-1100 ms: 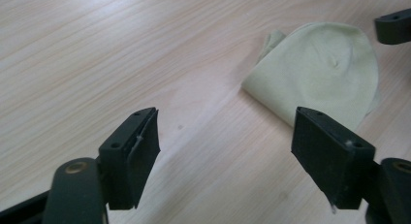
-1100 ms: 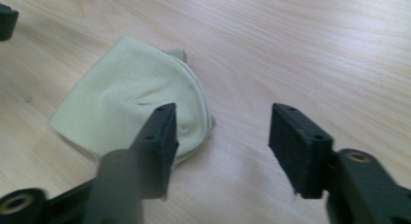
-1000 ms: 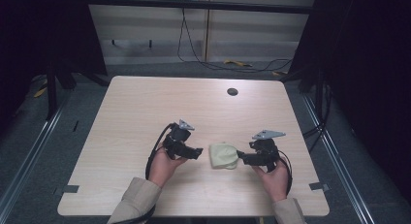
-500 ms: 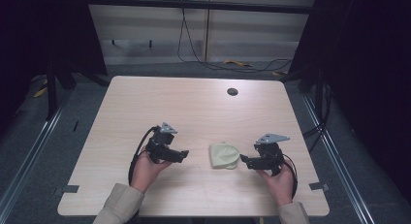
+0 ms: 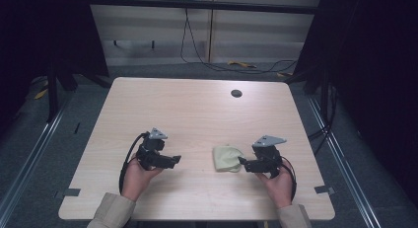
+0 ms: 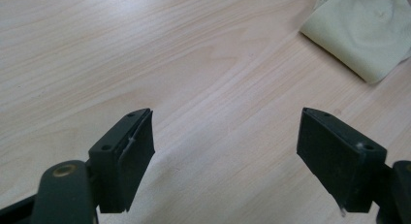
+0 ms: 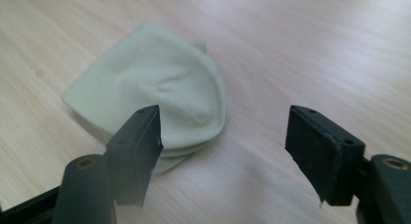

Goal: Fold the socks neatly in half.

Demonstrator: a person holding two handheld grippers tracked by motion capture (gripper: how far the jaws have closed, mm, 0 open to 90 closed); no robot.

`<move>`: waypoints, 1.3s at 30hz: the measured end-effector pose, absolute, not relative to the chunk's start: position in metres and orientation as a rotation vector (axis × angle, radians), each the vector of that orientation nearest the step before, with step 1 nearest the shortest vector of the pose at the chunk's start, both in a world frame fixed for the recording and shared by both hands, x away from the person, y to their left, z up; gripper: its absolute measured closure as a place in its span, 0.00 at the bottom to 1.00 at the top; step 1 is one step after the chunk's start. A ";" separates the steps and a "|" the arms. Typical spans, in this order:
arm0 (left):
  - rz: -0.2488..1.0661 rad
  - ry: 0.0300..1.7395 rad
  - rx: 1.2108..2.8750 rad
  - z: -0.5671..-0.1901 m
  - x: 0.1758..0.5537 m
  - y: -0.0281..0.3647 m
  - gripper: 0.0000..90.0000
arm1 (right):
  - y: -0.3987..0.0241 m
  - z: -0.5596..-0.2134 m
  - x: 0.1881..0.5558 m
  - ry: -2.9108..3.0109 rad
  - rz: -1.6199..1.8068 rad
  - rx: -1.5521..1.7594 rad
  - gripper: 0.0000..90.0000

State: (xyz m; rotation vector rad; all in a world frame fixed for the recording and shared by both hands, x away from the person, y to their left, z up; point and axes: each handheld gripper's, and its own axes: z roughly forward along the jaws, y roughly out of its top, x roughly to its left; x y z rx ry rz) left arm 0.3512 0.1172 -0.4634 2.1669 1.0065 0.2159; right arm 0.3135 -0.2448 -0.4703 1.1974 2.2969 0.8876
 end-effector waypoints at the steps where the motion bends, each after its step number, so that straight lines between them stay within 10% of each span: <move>1: 0.219 1.003 2.165 -0.463 0.350 0.118 0.23 | -0.243 -0.473 0.313 2.317 0.858 1.180 0.31; 18: 0.227 1.025 2.138 -0.470 0.342 0.136 0.24 | -0.227 -0.481 0.316 2.355 0.748 1.078 0.30; 39: 0.270 0.992 2.137 -0.484 0.335 0.176 0.19 | -0.322 -0.476 0.273 2.259 0.942 1.323 0.22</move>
